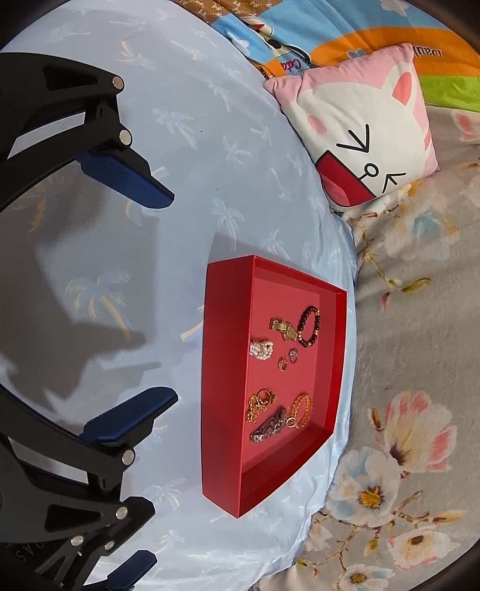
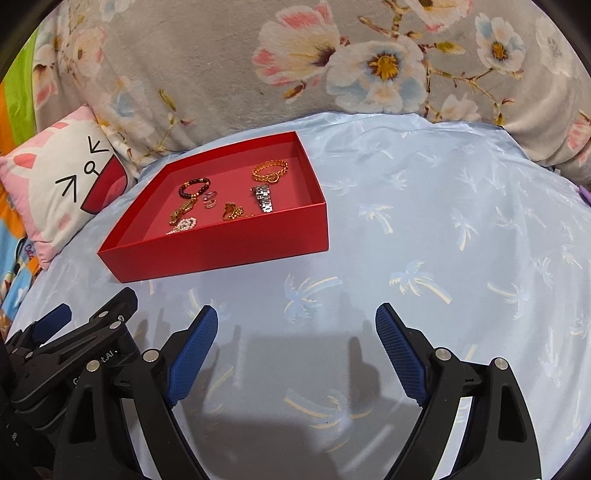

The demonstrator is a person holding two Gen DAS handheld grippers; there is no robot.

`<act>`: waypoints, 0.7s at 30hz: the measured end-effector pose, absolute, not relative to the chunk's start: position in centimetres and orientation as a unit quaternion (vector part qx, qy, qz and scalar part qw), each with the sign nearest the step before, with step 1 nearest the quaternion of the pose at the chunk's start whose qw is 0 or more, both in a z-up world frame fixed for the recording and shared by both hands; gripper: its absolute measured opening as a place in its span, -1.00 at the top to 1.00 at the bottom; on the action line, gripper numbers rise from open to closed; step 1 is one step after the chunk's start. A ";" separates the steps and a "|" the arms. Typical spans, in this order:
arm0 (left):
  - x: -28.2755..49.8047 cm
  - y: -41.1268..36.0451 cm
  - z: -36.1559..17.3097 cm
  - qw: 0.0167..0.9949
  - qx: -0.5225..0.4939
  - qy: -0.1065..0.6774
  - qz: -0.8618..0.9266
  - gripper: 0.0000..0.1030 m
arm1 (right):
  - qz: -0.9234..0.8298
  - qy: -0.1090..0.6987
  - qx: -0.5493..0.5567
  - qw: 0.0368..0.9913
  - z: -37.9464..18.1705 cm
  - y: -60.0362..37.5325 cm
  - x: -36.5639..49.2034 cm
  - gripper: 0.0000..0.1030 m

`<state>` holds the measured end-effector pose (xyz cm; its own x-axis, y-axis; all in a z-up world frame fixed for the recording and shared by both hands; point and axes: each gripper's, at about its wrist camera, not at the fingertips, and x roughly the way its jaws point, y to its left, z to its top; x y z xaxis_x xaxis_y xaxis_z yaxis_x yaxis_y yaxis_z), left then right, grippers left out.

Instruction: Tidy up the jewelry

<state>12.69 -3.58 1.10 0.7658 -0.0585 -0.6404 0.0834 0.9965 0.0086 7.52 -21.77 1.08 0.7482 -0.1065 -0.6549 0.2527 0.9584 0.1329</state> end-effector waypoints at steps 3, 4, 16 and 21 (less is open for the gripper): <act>12.7 -3.6 1.1 0.939 0.019 0.340 -0.037 -0.85 | -0.092 0.339 0.109 0.930 1.1 -21.8 7.4 -0.67; 12.7 -3.6 1.1 0.940 0.019 0.340 -0.036 -0.85 | -0.092 0.339 0.109 0.930 1.1 -21.7 7.4 -0.67; 12.5 -3.8 1.1 0.941 0.028 0.336 -0.027 -0.88 | -0.080 0.320 0.112 0.938 1.5 -21.6 6.9 -0.72; 12.5 -3.7 1.1 0.941 0.027 0.335 -0.026 -0.89 | -0.082 0.317 0.112 0.938 1.6 -21.6 6.8 -0.79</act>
<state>12.49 -3.75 1.15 0.7736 -0.0307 -0.6329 0.0676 0.9971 0.0342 6.75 -21.60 1.60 0.7851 -0.0834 -0.6137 0.2252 0.9615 0.1573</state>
